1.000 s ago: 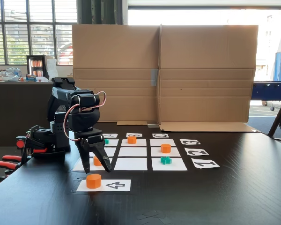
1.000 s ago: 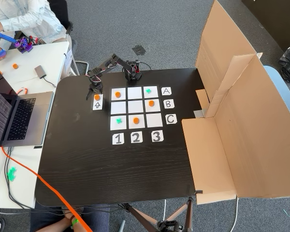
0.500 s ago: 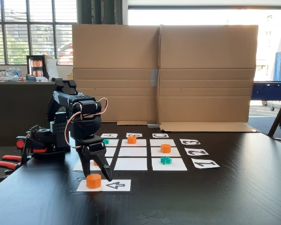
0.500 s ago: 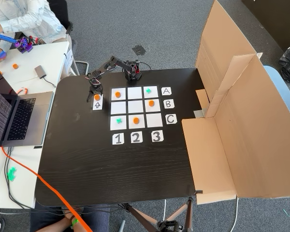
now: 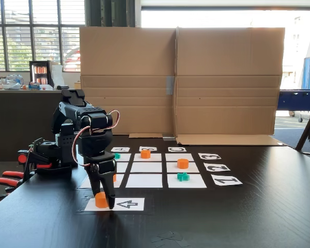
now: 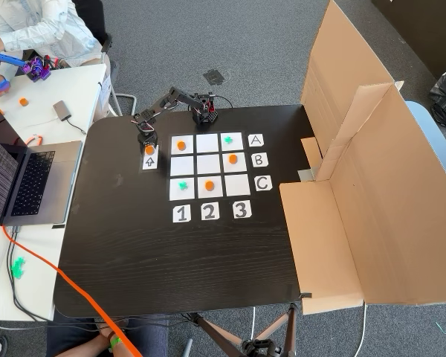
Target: Pick up the round, orange token and place it in the grid on square B2.
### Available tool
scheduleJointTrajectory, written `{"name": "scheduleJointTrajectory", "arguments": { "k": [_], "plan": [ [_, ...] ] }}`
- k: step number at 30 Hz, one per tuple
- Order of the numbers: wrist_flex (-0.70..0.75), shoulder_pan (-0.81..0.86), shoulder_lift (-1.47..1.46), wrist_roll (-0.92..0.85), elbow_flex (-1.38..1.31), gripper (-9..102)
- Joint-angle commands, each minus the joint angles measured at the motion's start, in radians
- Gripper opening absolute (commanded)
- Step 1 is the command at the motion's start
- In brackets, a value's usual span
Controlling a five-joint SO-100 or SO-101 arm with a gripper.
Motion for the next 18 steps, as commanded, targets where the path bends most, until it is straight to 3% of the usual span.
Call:
{"name": "scheduleJointTrajectory", "arguments": {
  "k": [1,13,18],
  "plan": [
    [-0.008,0.003,0.002,-0.018,-0.040,15],
    [-0.034,0.012,0.006,-0.021,-0.040,-1],
    [-0.032,0.021,0.054,-0.017,-0.029,-1]
  ]
}}
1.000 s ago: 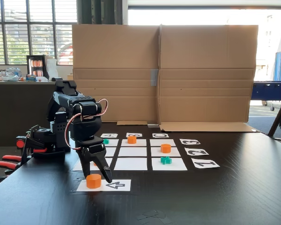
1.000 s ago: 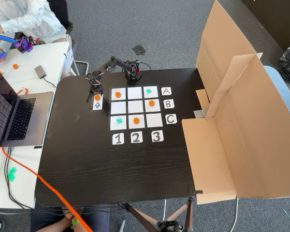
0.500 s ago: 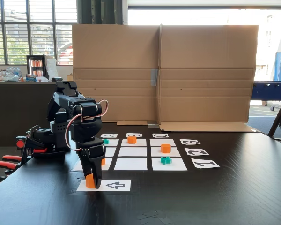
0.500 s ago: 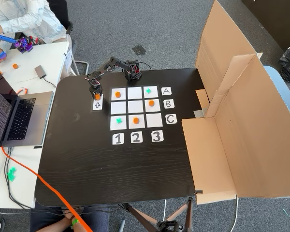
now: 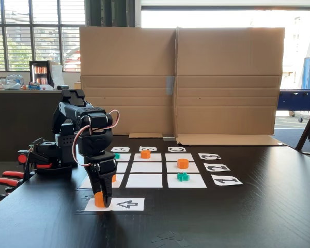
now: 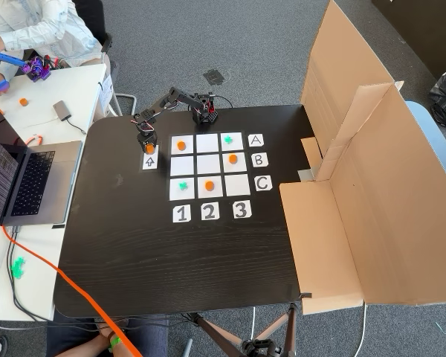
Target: Pick up the round, orange token and place it in the grid on square B2.
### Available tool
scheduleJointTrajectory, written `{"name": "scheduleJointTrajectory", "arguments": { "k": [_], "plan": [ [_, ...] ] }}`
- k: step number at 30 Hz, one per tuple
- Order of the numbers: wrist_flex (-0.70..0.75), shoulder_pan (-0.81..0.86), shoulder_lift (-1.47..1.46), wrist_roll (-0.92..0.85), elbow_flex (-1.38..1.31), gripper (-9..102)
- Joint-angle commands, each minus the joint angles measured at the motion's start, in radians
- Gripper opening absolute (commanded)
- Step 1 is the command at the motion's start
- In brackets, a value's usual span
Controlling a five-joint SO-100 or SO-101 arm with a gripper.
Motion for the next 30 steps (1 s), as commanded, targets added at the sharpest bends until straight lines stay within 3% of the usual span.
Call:
{"name": "scheduleJointTrajectory", "arguments": {
  "k": [1,30],
  "plan": [
    [-0.011,0.017,0.067,-0.002,-0.026,-1],
    [0.054,0.081,0.520,-0.005,-0.041,-1]
  ]
}}
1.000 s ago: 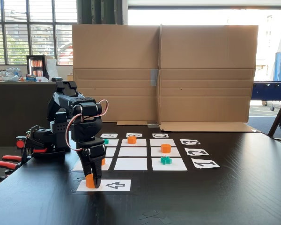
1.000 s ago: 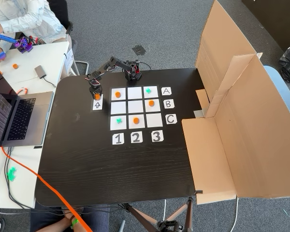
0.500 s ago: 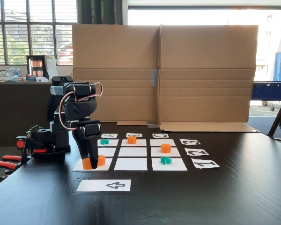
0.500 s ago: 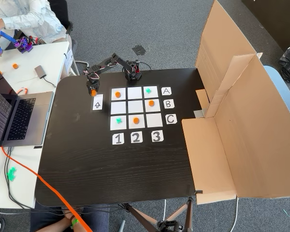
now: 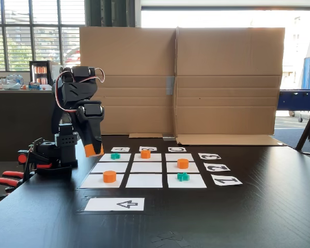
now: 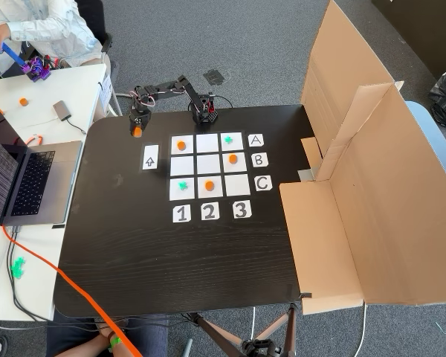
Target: Pick up the round, orange token and place it in the grid on square B2.
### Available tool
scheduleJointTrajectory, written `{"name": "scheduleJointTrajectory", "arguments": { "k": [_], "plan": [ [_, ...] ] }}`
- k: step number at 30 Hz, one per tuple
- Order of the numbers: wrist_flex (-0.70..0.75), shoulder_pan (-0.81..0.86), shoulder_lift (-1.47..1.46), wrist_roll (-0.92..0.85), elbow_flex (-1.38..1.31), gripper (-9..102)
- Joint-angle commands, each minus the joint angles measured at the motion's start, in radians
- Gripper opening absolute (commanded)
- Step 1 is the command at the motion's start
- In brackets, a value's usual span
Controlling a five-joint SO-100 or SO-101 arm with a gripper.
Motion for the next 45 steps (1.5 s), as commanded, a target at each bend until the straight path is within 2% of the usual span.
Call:
{"name": "scheduleJointTrajectory", "arguments": {
  "k": [1,5,10,20,26,30,34,45],
  "plan": [
    [0.005,0.012,0.075,-0.002,-0.043,-1],
    [0.005,-0.008,0.115,-0.003,-0.038,-1],
    [0.006,-0.124,0.215,-0.003,0.009,-1],
    [0.008,-0.606,0.385,0.078,0.189,-1],
    [0.011,-0.934,0.370,0.206,0.288,-1],
    [0.011,-1.085,0.314,0.279,0.388,-1],
    [0.000,-1.118,0.258,0.324,0.466,-1],
    [-0.043,-0.983,0.084,0.325,0.517,-1]
  ]
}}
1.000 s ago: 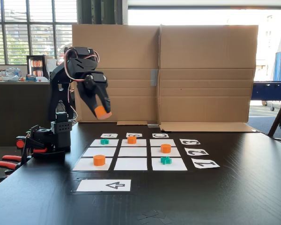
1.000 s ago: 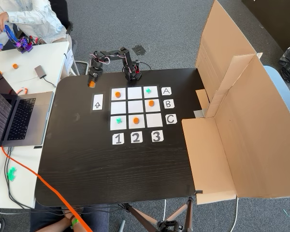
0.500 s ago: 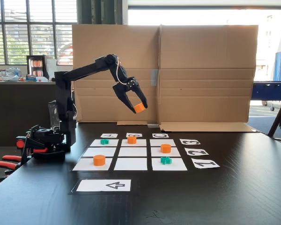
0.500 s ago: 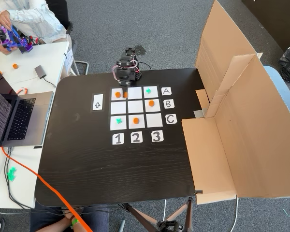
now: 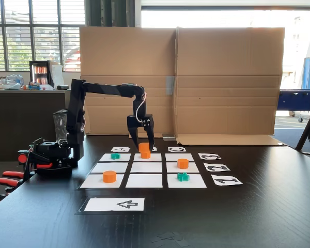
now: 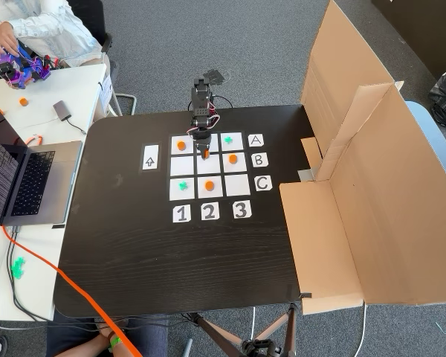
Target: Pick up the round, orange token and place it in the grid on square B2.
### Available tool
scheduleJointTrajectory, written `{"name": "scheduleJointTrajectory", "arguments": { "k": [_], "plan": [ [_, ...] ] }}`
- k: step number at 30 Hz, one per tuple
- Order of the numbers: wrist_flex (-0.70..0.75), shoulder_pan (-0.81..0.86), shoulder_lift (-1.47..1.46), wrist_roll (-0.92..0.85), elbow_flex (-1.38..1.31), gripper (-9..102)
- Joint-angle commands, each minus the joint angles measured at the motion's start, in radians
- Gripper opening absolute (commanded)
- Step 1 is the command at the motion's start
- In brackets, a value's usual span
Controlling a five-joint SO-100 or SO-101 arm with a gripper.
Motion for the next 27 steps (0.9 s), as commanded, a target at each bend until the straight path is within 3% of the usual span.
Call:
{"name": "scheduleJointTrajectory", "arguments": {
  "k": [1,22,27],
  "plan": [
    [-0.017,0.026,-0.023,-0.006,0.000,-1],
    [-0.112,-0.003,-0.219,-0.023,-0.025,-1],
    [-0.101,-0.003,-0.222,-0.002,-0.017,30]
  ]
}}
